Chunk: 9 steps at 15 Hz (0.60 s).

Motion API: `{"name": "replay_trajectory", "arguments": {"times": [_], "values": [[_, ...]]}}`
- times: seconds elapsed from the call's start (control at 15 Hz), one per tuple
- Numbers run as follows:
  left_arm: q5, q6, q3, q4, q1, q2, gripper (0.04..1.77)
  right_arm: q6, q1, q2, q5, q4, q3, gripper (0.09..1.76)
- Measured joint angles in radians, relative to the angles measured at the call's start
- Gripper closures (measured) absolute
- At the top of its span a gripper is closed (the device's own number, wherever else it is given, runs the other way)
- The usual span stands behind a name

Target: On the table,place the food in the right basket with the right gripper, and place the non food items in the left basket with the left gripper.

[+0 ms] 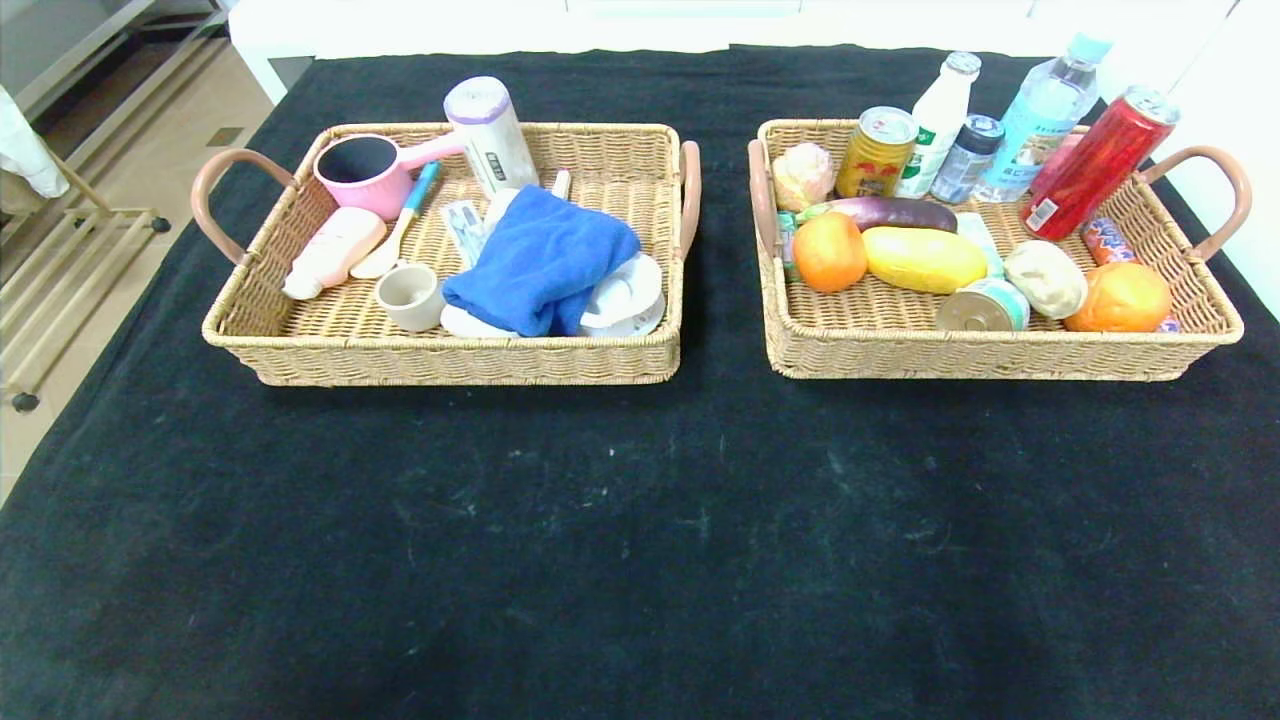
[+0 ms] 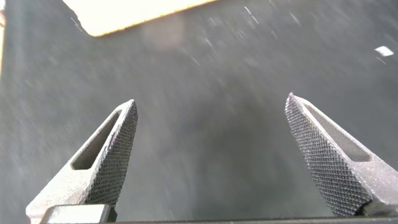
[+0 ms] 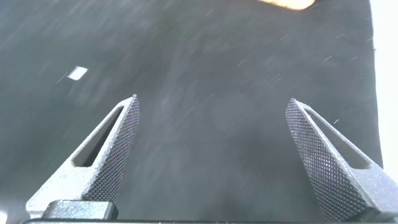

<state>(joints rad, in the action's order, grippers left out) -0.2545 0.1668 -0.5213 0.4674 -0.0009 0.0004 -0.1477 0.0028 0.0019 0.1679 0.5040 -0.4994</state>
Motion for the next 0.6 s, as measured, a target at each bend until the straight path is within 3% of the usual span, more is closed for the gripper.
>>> {"name": "replay_trajectory", "arguments": {"times": [0.27, 0.4, 0.6], "values": [[0.069, -0.005, 0.289, -0.354, 0.0, -0.002, 0.09, 0.039, 0.0, -0.003, -0.089, -0.438, 0.295, 0.14], [0.097, -0.024, 0.382, -0.399, 0.0, -0.002, 0.09, 0.052, 0.0, -0.003, -0.107, -0.566, 0.416, 0.14], [0.117, -0.049, 0.45, -0.394, 0.0, -0.002, 0.09, 0.063, 0.0, -0.003, -0.124, -0.565, 0.487, 0.14]]}}
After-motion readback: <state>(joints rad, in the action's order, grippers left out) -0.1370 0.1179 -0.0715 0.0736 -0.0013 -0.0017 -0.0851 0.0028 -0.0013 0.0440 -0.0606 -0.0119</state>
